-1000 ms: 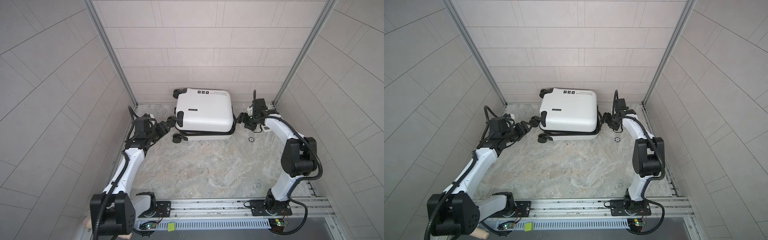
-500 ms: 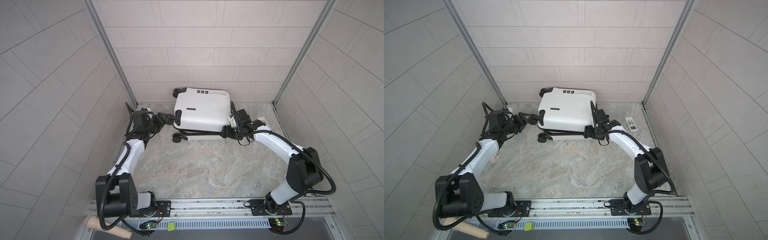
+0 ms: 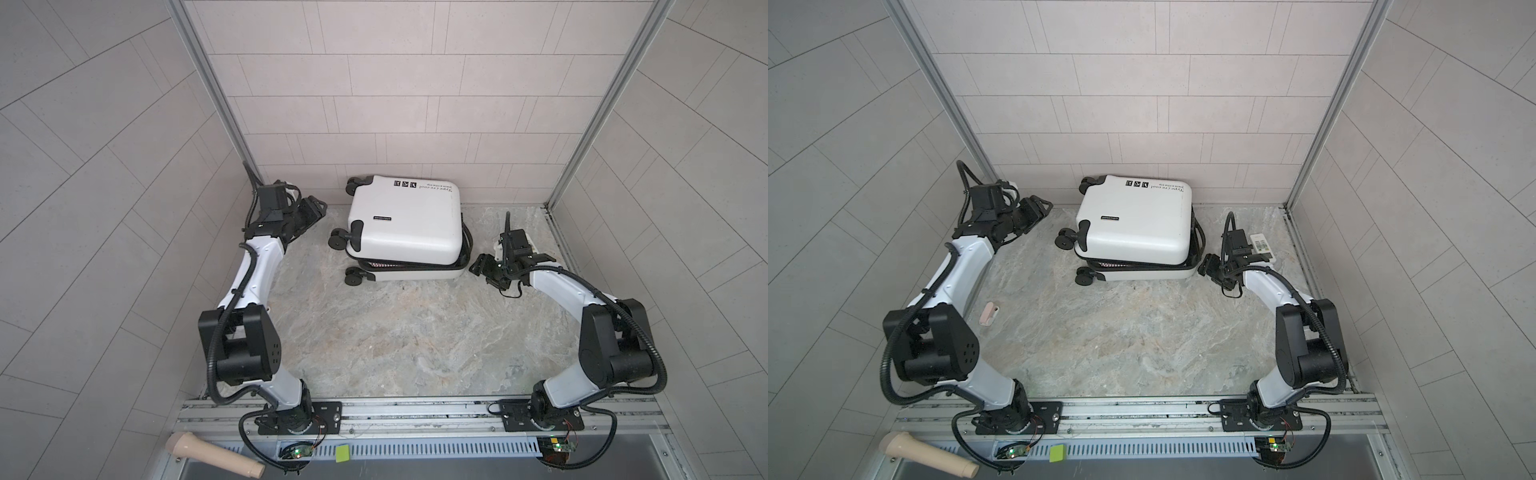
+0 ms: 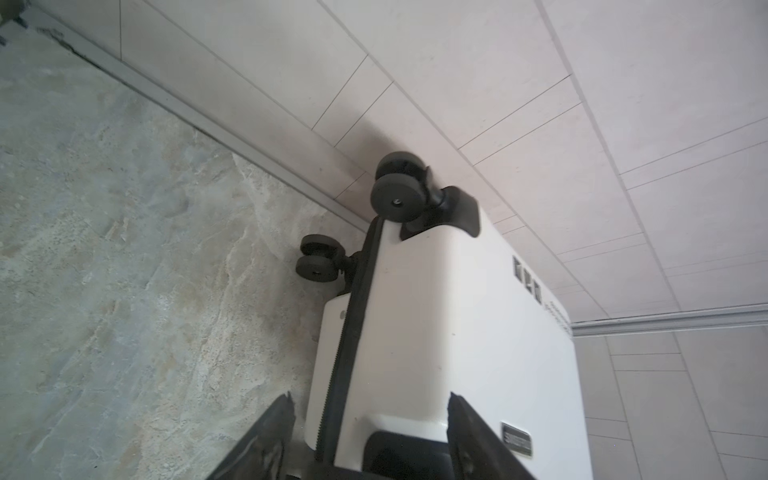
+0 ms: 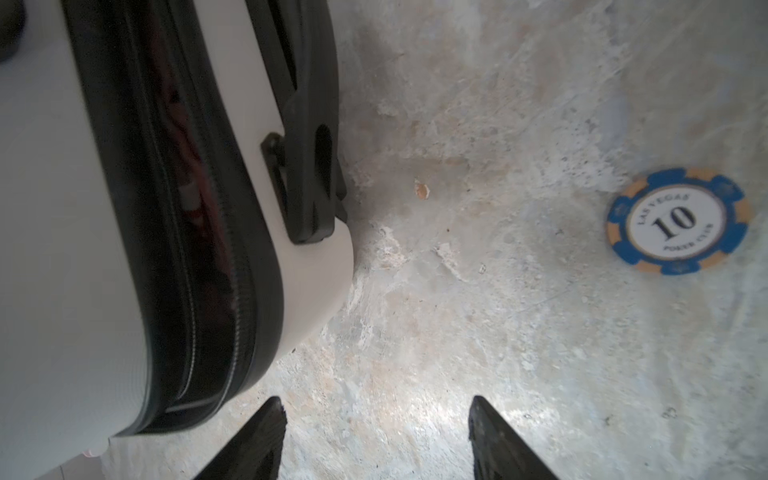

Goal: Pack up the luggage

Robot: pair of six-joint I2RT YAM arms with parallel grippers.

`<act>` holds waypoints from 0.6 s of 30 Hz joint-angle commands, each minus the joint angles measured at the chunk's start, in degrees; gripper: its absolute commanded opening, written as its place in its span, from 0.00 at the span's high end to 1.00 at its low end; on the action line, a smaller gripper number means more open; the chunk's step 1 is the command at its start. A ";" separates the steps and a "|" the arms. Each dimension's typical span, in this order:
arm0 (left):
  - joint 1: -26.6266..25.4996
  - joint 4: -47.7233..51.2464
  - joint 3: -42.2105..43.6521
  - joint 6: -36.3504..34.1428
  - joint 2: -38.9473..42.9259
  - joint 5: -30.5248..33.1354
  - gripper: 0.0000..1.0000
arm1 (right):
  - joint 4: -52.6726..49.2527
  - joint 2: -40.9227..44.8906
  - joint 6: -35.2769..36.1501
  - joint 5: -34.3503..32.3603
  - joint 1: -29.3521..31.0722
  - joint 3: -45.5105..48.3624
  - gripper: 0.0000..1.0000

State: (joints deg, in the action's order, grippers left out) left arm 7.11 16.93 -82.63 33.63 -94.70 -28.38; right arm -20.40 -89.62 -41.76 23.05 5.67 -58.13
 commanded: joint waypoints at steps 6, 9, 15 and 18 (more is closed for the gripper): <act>0.20 3.94 2.39 -2.38 -3.28 -8.48 0.36 | 5.82 -3.32 -4.13 3.46 -0.27 -0.31 0.29; 0.82 0.02 8.17 0.29 1.21 -8.07 0.33 | 5.13 -2.88 -3.45 3.49 -0.22 -0.14 0.29; 2.94 -6.45 17.67 9.62 9.67 -10.75 0.36 | 2.64 -0.98 -1.47 2.32 0.08 -0.10 0.29; 2.98 -8.45 21.18 12.65 14.36 -10.86 0.34 | 1.32 0.01 -0.23 1.07 0.88 -0.11 0.29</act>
State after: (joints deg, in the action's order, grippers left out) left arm 9.78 12.93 -63.59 41.63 -84.05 -37.71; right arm -17.72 -92.29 -43.68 25.17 5.74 -58.15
